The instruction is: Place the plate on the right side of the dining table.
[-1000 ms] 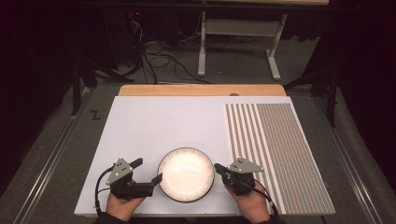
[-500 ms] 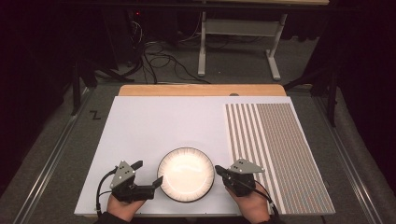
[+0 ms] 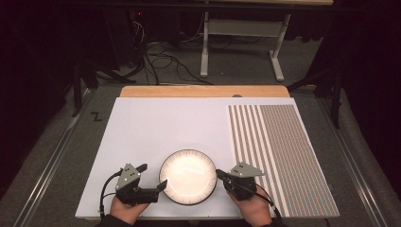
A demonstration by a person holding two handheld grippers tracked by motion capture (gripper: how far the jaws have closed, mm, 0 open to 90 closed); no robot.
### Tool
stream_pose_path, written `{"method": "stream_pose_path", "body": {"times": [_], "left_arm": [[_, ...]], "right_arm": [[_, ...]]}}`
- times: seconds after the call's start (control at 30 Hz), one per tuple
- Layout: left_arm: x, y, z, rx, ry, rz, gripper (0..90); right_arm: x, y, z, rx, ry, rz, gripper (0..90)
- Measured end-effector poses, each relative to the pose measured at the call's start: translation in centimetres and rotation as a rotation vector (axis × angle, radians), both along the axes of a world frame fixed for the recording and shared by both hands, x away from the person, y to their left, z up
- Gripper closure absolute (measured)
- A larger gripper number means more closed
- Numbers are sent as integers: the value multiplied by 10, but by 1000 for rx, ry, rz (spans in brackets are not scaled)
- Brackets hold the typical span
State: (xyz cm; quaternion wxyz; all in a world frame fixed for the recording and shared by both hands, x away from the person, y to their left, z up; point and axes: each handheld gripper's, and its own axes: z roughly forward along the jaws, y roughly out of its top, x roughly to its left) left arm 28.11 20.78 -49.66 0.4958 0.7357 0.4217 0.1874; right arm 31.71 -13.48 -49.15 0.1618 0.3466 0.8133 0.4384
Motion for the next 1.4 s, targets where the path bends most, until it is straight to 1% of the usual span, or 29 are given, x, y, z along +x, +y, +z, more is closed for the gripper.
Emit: {"method": "stream_pose_path", "body": {"times": [0.2,0.53,0.8,0.9,0.97,1.27,1.33,1.4], "left_arm": [[1,-1,-1,2,11,-6,58],[2,1,-2,-21,27,-12,70],[3,2,-3,-26,39,-14,76],[4,2,-4,-23,42,-6,80],[4,3,-4,-28,51,-6,82],[5,3,-5,-29,58,-16,96],[5,3,-5,-30,58,-16,99],[4,3,-5,-31,58,-14,101]], "right_arm": [[0,0,0,-2,-3,5,900],[0,1,-1,3,2,-2,900],[0,1,-1,3,0,-2,900],[1,1,-1,3,-1,1,900],[1,1,-1,4,1,0,900],[1,1,-1,3,0,1,900],[0,2,-1,2,6,-2,900],[0,4,-2,3,5,6,900]]}}
